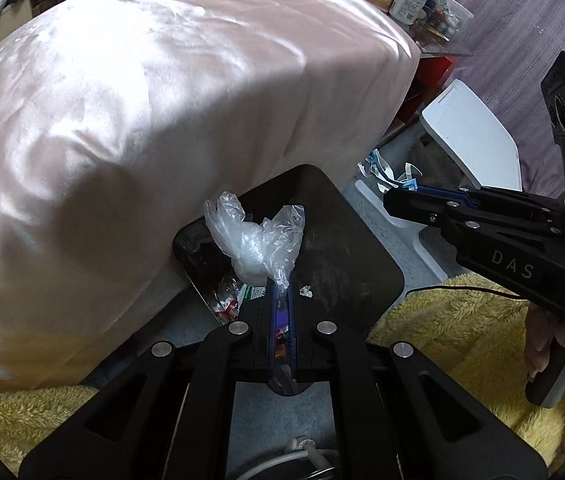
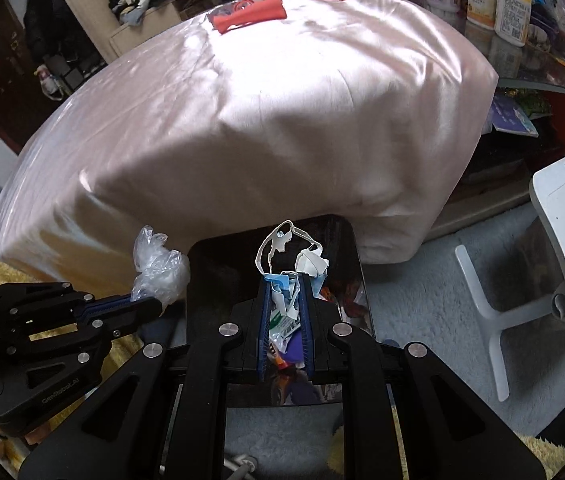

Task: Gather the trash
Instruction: 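Carry bag and plastic bits over the bin and open both tools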

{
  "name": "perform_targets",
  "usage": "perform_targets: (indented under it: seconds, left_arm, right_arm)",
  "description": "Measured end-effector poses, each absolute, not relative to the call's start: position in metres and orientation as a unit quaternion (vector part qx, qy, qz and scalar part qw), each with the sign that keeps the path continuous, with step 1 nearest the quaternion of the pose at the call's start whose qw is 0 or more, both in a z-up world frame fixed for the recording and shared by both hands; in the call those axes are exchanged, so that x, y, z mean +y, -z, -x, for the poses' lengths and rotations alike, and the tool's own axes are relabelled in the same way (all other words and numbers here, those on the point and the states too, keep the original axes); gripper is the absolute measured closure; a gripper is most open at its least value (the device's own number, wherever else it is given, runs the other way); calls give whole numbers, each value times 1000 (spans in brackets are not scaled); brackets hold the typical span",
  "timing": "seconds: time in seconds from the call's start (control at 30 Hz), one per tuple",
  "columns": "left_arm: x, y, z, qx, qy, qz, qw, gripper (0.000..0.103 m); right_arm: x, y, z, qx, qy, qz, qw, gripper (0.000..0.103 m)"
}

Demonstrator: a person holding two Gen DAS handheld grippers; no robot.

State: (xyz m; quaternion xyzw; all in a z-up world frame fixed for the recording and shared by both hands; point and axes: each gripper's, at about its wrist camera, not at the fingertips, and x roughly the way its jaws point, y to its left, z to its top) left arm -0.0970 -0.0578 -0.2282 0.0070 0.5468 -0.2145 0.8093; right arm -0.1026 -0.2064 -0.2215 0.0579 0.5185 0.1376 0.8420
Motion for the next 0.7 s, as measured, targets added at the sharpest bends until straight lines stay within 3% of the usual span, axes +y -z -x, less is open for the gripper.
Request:
perform_targets:
  seconds: [0.2, 0.33, 0.4, 0.47, 0.63, 0.7]
  left_arm:
    - [-65, 239, 93, 559, 222, -11, 799, 99]
    - [-68, 241, 94, 559, 225, -15, 798, 84]
    - [-68, 241, 94, 560, 224, -14, 798, 80]
    - [-67, 241, 94, 560, 223, -13, 798, 76]
    - [-65, 236, 96, 554, 218, -12, 803, 63]
    - [-62, 230, 98, 547, 217, -11, 808, 55]
  right_arm:
    - [-210, 234, 96, 537, -134, -76, 829, 85]
    - [-213, 238, 92, 542, -130, -83, 826, 84]
    - [-215, 239, 92, 542, -130, -90, 825, 69]
    - [-217, 238, 92, 539, -130, -93, 827, 62]
    - [-220, 233, 92, 528, -124, -100, 834, 54]
    - [-223, 230, 93, 519, -121, -104, 840, 43]
